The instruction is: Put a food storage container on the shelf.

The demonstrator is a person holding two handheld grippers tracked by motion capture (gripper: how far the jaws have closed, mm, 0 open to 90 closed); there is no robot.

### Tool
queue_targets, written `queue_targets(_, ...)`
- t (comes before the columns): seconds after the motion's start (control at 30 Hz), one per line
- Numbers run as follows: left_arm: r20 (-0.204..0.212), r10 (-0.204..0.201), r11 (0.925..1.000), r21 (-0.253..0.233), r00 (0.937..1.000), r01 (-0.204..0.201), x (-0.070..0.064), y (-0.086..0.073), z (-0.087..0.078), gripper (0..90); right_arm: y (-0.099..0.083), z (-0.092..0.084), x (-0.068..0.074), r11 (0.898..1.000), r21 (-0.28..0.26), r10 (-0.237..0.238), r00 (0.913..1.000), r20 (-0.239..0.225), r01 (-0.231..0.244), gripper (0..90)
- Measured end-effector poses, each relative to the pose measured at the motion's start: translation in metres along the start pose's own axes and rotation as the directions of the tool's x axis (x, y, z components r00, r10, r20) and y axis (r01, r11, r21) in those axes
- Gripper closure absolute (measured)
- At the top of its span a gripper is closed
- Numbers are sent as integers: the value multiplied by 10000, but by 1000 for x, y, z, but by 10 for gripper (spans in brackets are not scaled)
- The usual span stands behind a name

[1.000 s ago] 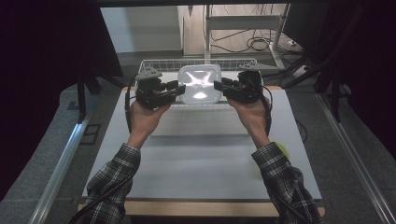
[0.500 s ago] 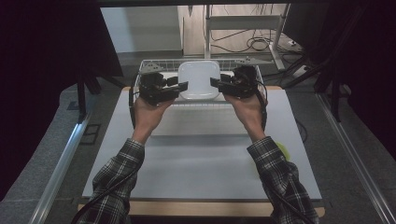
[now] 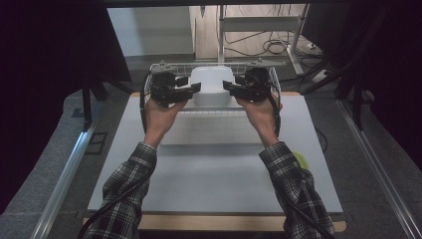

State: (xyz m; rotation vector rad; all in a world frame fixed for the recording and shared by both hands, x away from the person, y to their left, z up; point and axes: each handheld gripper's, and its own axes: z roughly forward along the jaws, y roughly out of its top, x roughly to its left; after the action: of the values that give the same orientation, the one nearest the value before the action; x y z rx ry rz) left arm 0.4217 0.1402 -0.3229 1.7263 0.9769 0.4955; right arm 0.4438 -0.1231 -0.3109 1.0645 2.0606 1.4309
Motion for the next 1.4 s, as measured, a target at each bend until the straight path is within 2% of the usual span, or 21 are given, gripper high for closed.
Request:
queue_targets(0.17,-22,-59,9999,93,10000,59,2,2,5,420,1,3,-1,10000,-47,56,10000,39,-56,489)
queue_targets(0.3,-216,116,9999,-23,9997,-117,2,2,4,398,1,3,0,10000,-40,-64,9999,116,65,490)
queue_targets(0.5,181,36,9988,-496,9998,-27,1,0,-7,355,0,-3,1,9999,-92,-46,9999,-149,44,457)
queue_targets(0.77,600,263,9994,-253,9979,-248,-4,-11,-17,347,-7,-13,7,9996,-86,-273,9984,-499,269,433)
queue_targets(0.93,429,463,9989,9,9980,-464,-6,-21,-15,349,-13,-17,9,9995,-45,-323,9978,-571,321,428)
queue_targets(1.13,133,349,9986,400,9993,-354,-4,-32,-1,365,-19,-19,6,9996,20,-293,9983,-500,295,425)
queue_targets(1.3,-58,203,9986,483,9998,-200,-1,-33,6,371,-22,-18,3,9998,70,-208,9987,-455,211,424)
queue_targets(1.4,13,191,9987,462,9998,-192,-2,-33,5,374,-24,-18,1,9999,79,-146,9987,-483,150,422)
